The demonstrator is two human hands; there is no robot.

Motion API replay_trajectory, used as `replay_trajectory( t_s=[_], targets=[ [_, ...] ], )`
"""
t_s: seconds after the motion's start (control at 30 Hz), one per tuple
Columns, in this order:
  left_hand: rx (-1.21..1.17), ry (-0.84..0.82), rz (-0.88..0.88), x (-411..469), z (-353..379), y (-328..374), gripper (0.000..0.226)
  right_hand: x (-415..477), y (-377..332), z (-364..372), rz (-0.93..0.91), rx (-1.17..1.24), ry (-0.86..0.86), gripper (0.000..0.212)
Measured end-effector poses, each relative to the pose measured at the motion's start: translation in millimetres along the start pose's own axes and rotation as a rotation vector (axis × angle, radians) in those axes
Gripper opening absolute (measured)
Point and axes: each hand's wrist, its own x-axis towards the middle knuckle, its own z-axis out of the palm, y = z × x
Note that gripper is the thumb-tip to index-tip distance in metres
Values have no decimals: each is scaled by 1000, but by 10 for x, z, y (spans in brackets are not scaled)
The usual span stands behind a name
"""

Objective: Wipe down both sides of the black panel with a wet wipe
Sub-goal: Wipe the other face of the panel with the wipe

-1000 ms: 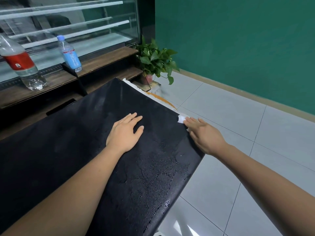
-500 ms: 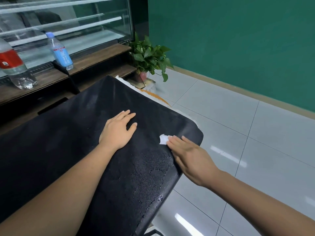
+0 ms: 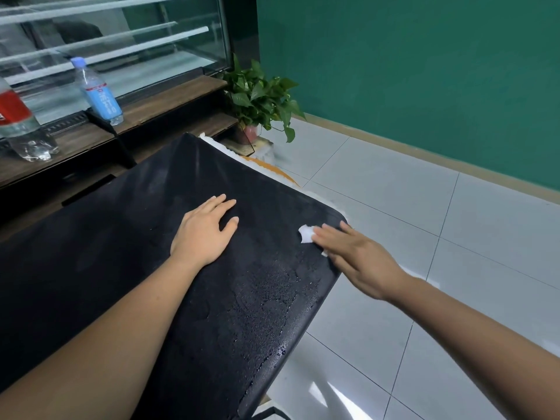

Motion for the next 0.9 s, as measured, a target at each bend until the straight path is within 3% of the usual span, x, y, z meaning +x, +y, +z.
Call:
replay_trajectory(
  t_s=[0.23, 0.43, 0.53, 0.9],
  targets=[
    [3, 4, 2, 7, 7, -1, 55, 118, 255, 80, 162, 54, 96, 46],
    [1, -2, -2, 13, 19, -6, 55, 96, 62, 284, 240, 112, 254, 40],
    [-7, -1, -5, 10, 19, -8, 55, -8, -62, 342, 263, 128, 255, 44],
    [-21, 4, -3, 9, 18, -2, 54, -594, -394, 480, 149, 104, 204, 49]
  ],
)
